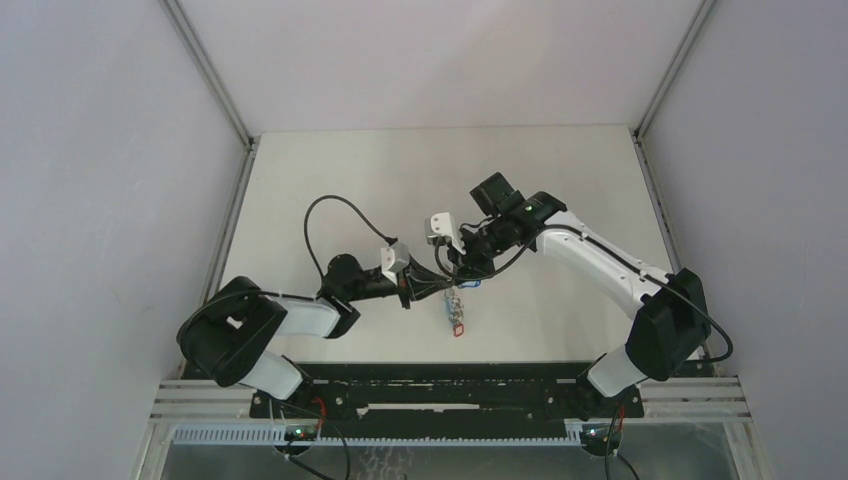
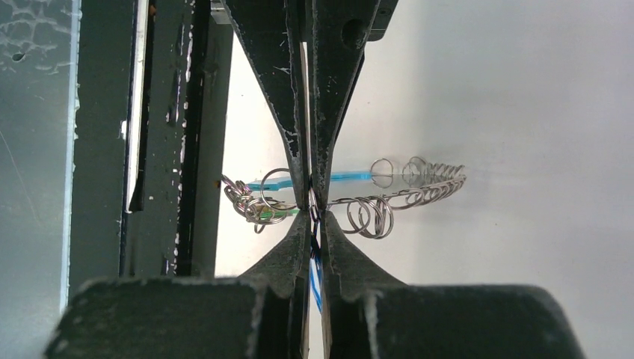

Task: Put the keys on the keyring

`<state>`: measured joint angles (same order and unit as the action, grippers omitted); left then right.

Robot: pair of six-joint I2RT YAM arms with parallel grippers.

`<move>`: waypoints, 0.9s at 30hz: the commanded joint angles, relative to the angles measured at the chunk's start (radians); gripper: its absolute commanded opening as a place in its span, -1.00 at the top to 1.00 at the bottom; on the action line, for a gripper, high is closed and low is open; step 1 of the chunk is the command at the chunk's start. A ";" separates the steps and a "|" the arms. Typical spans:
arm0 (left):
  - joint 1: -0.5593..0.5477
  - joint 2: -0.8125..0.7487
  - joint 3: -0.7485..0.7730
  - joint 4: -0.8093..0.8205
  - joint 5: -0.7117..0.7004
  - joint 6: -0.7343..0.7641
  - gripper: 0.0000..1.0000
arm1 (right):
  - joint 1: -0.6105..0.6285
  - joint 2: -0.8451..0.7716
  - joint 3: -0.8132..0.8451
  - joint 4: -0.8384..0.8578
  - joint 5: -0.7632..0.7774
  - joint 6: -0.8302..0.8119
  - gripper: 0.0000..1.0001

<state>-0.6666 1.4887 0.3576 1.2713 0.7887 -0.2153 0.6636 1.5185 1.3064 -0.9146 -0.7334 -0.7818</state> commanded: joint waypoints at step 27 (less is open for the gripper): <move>-0.008 -0.029 0.014 0.029 -0.039 0.038 0.99 | -0.112 -0.037 -0.070 0.138 -0.179 0.081 0.36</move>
<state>-0.6720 1.4609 0.3592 1.2312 0.7399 -0.1734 0.5568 1.4643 1.2358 -0.8154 -0.8604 -0.6949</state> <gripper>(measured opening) 0.011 0.326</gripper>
